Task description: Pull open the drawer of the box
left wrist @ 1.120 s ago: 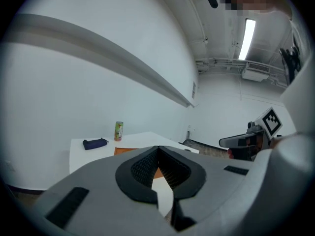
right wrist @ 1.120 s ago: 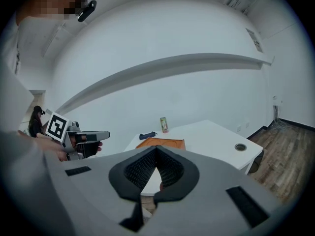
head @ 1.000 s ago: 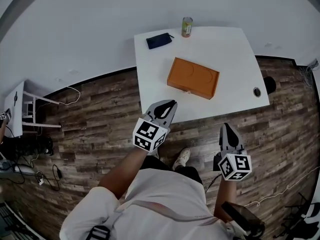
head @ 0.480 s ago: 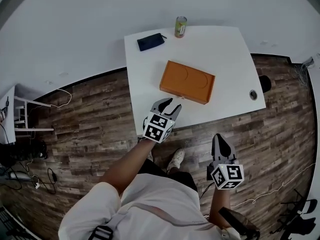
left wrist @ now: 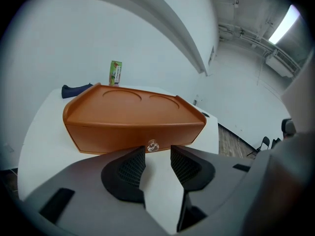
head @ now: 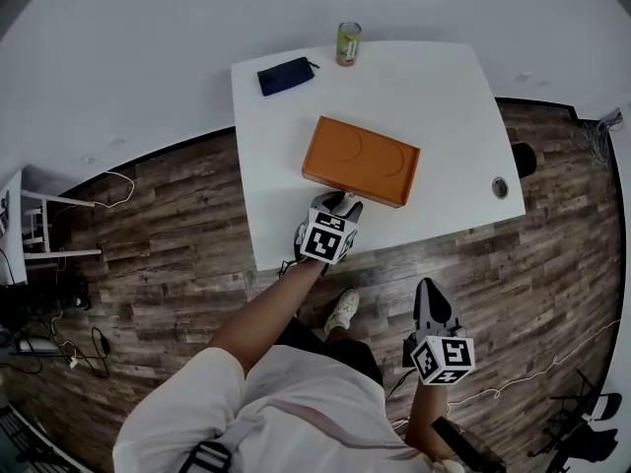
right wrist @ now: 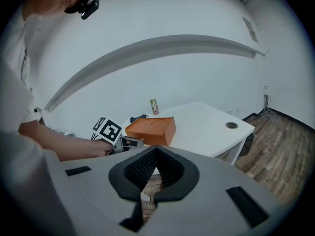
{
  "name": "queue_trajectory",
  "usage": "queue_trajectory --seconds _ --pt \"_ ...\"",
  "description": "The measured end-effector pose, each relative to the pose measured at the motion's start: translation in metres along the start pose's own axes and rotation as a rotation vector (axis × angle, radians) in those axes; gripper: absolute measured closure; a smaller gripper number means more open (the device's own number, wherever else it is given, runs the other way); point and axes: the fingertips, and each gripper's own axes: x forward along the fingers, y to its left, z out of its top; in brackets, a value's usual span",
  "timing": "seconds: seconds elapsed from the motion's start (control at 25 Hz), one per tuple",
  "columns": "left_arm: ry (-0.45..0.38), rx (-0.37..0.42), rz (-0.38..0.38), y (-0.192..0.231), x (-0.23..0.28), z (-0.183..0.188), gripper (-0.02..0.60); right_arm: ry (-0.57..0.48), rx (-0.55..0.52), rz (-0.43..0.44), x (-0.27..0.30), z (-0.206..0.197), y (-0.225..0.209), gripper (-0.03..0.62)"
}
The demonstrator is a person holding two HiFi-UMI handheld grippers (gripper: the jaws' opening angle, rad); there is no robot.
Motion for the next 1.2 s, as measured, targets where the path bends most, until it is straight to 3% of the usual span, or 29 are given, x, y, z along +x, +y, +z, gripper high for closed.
queue_trajectory --seconds 0.32,0.4,0.48,1.2 --pt "0.017 -0.056 0.012 0.006 0.012 0.002 0.417 0.003 0.01 -0.001 0.006 0.0 -0.008 0.602" --pt "0.031 -0.066 0.025 0.007 0.013 0.0 0.436 0.005 0.012 -0.001 0.006 -0.002 -0.008 0.602" --pt "0.036 -0.07 0.041 0.009 0.012 -0.002 0.495 0.006 0.013 0.0 0.006 -0.003 -0.007 0.602" --pt "0.031 -0.105 0.013 0.009 0.014 -0.001 0.508 0.017 0.02 0.005 0.006 -0.013 -0.008 0.602"
